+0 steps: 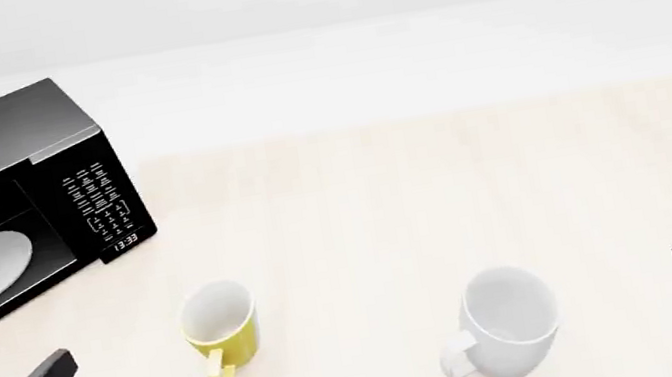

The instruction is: Put the yellow and white mug in the microwave and close it.

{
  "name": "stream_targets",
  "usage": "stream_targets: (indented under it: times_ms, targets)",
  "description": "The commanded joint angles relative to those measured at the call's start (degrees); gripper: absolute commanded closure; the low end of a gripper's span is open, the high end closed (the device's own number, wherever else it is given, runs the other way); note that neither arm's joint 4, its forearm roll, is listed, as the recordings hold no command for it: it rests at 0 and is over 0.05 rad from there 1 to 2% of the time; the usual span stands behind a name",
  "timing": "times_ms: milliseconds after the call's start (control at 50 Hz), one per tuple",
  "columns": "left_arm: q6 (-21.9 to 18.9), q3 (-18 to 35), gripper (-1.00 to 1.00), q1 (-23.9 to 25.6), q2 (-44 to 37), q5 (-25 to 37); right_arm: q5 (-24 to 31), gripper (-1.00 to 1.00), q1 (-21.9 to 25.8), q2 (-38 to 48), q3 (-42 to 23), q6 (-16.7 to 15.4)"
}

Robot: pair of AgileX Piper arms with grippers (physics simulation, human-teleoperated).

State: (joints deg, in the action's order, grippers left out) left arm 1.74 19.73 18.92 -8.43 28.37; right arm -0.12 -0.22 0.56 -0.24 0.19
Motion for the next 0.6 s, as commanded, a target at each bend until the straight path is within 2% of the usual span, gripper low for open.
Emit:
stream_targets:
  times_ms: [20, 260, 420, 600]
  targets:
    - [2.7, 1.4, -1.00, 2.1, -9.4, -3.8, 0.0, -1.00, 0.0, 0.0, 0.0, 0.0]
    - [5.8, 1.4, -1.00, 4.4, -16.8, -8.5, 0.0, -1.00, 0.0, 0.0, 0.0, 0.0]
    - [9.9, -1.3, -1.00, 5.1, -22.2, -12.1, 0.0, -1.00, 0.0, 0.0, 0.0, 0.0]
    - [11.5, -3.8, -1.00, 5.4, -26.1, -15.3, 0.0, -1.00, 0.0, 0.0, 0.0, 0.0]
